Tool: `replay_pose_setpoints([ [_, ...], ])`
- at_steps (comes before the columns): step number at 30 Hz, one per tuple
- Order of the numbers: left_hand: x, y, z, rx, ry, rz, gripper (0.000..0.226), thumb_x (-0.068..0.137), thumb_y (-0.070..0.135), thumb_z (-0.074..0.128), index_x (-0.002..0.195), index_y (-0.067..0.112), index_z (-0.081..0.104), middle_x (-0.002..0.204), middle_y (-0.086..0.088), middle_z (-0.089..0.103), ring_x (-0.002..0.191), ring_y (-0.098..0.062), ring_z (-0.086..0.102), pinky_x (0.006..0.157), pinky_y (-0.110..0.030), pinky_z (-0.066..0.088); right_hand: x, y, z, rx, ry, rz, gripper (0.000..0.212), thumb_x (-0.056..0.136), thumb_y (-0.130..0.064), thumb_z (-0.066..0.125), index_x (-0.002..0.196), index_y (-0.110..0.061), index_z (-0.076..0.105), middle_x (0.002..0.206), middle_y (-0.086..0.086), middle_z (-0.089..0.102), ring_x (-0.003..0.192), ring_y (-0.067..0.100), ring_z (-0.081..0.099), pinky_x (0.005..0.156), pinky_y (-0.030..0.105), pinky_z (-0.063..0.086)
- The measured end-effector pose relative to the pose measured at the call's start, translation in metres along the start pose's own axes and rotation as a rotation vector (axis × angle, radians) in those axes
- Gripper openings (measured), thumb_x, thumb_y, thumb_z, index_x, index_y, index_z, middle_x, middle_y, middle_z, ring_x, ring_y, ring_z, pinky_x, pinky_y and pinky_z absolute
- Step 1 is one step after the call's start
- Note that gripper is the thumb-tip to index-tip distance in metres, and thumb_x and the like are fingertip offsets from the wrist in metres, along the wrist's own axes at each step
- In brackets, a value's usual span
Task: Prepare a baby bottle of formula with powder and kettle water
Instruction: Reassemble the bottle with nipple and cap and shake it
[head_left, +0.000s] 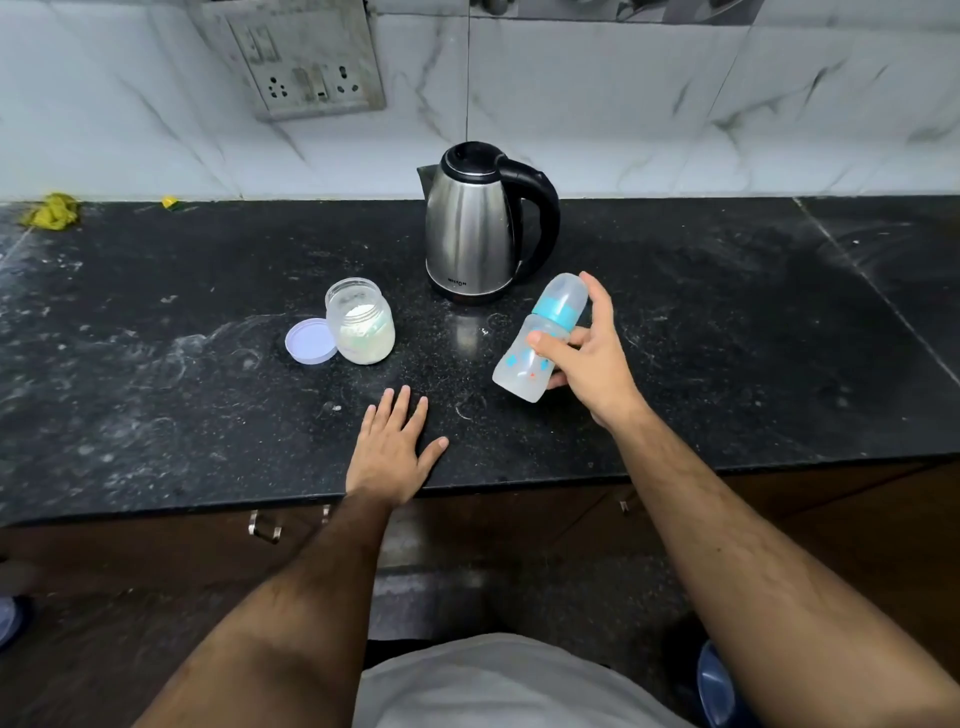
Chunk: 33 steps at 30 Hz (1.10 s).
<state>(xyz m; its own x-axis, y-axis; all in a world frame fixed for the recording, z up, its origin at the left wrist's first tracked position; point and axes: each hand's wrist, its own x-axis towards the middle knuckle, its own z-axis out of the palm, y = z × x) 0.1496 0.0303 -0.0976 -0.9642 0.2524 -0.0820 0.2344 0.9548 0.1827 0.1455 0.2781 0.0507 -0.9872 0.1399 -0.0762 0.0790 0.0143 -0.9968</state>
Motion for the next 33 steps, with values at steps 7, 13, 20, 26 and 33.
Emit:
replay_pose_setpoints([
  [7,0.001,-0.002,0.002,-0.010,0.005,-0.011,0.089,0.085,0.073,0.001,0.158,0.024,0.018,0.167,-0.003,0.007,0.154,-0.022,-0.002,0.125,-0.041,0.000,-0.010,0.007,0.001,-0.005,-0.054,0.032,0.086,0.090,-0.006,0.070,0.151,-0.036,0.017,0.098,0.013,0.072,0.084,0.020,0.075,0.057,0.032,0.058],
  [13,0.000,-0.001,0.001,-0.015,0.012,-0.009,0.086,0.087,0.072,0.004,0.157,0.024,0.018,0.167,-0.003,0.008,0.154,-0.022,-0.002,0.125,-0.041,0.001,-0.009,0.007,-0.005,0.153,0.125,0.018,0.086,0.092,-0.009,0.069,0.153,-0.034,0.013,0.102,0.011,0.072,0.089,0.025,0.074,0.059,0.037,0.059],
  [20,0.000,0.000,0.000,-0.018,0.016,-0.009,0.081,0.091,0.070,0.011,0.157,0.024,0.019,0.167,-0.003,0.008,0.154,-0.022,-0.001,0.125,-0.041,0.000,-0.023,0.013,0.003,0.086,0.008,0.042,0.085,0.091,-0.006,0.068,0.152,-0.032,0.016,0.104,0.013,0.071,0.090,0.024,0.074,0.058,0.032,0.058],
  [26,0.000,0.000,0.001,-0.045,0.024,-0.013,0.073,0.097,0.064,0.026,0.157,0.024,0.020,0.167,-0.003,0.008,0.154,-0.021,-0.002,0.125,-0.041,0.000,-0.027,0.012,0.009,0.045,-0.076,0.050,0.087,0.089,-0.005,0.070,0.151,-0.035,0.018,0.102,0.014,0.071,0.086,0.023,0.074,0.057,0.033,0.058],
  [33,0.000,-0.002,0.003,-0.057,0.031,-0.014,0.082,0.090,0.072,0.013,0.157,0.024,0.022,0.167,-0.002,0.010,0.154,-0.021,0.000,0.125,-0.041,0.001,-0.021,0.005,0.007,0.116,0.010,0.033,0.085,0.091,-0.005,0.068,0.152,-0.033,0.016,0.103,0.011,0.071,0.088,0.023,0.074,0.058,0.034,0.058],
])
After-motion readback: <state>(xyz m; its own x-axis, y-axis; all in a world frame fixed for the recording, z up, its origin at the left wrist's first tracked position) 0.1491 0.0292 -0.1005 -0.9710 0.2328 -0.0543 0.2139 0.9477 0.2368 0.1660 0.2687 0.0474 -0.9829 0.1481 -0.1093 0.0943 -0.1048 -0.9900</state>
